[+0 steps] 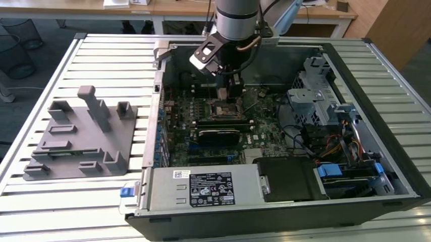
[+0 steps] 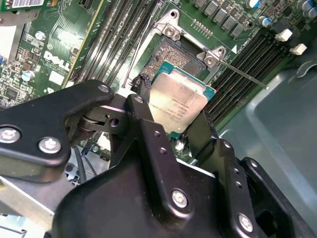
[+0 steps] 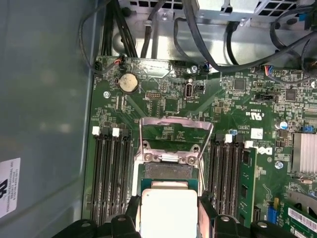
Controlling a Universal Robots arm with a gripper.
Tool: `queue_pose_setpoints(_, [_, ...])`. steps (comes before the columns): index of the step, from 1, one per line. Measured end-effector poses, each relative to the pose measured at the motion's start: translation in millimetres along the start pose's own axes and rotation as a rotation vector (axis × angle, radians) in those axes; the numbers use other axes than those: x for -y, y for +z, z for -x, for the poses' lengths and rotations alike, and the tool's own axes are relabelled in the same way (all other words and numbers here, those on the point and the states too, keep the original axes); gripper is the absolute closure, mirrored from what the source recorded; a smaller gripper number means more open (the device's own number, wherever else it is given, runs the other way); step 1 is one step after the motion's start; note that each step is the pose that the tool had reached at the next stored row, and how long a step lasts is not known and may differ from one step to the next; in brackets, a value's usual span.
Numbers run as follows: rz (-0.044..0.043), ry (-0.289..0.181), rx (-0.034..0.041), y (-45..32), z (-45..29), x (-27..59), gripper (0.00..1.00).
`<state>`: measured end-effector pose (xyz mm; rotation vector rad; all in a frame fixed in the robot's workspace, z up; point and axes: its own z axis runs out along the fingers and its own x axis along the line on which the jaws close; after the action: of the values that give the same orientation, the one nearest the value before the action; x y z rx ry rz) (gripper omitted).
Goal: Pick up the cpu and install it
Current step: 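Place the cpu into insertion slot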
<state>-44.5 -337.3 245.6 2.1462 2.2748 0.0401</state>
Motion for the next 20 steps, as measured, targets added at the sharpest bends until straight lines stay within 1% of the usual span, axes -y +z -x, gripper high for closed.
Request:
queue_pose_setpoints(11, [0.0000,0.000,0.0000,11.0,1.1,0.4,0.46])
queue_pose_setpoints(20, [0.0000,0.000,0.0000,13.5,1.1,0.5,0.46])
